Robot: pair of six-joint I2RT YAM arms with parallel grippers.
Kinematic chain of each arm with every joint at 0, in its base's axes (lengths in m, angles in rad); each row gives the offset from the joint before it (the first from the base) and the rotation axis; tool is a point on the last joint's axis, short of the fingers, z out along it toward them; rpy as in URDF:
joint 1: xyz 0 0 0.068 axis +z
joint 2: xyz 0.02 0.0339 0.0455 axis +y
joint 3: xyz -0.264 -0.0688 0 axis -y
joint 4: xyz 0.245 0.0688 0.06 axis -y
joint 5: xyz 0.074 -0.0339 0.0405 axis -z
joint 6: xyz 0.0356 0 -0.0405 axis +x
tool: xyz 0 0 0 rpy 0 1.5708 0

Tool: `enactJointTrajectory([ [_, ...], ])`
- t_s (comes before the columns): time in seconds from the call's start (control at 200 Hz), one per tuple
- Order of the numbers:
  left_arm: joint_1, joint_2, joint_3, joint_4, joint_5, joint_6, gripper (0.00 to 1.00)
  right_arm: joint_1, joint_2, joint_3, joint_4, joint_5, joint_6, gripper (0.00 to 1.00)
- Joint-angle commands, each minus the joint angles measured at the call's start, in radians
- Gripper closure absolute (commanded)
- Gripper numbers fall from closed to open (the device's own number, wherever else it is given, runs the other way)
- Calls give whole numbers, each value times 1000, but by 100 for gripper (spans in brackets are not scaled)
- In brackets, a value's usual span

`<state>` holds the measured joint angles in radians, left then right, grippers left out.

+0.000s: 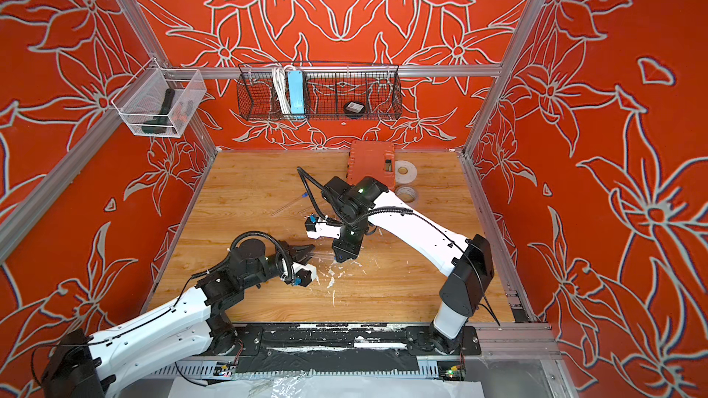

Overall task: Insert stoppers into test tubes
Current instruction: Insert the stopper into the test tube.

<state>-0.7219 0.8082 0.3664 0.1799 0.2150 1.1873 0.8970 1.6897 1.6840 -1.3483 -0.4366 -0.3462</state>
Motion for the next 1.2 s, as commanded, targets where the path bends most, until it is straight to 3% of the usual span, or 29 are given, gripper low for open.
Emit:
enactJointTrajectory([
  [0.0, -71, 8, 72, 122, 314, 30, 100, 28, 34, 72, 394, -91, -46, 100],
  [0.195, -76, 30, 109, 100, 430, -42, 100, 48, 20, 58, 485, -125, -54, 100],
  [0.681, -80, 80, 114, 177, 503, -168, 100, 51, 8, 18, 579, -162, -54, 100],
  [0.991, -82, 84, 112, 213, 489, -135, 100, 56, 18, -29, 636, -128, -65, 100],
  [1.121, -82, 85, 88, 276, 451, -114, 100, 56, 12, -43, 641, -110, -66, 92],
  [1.196, -82, 82, 87, 269, 401, -120, 100, 48, -23, -67, 647, -82, -58, 80],
])
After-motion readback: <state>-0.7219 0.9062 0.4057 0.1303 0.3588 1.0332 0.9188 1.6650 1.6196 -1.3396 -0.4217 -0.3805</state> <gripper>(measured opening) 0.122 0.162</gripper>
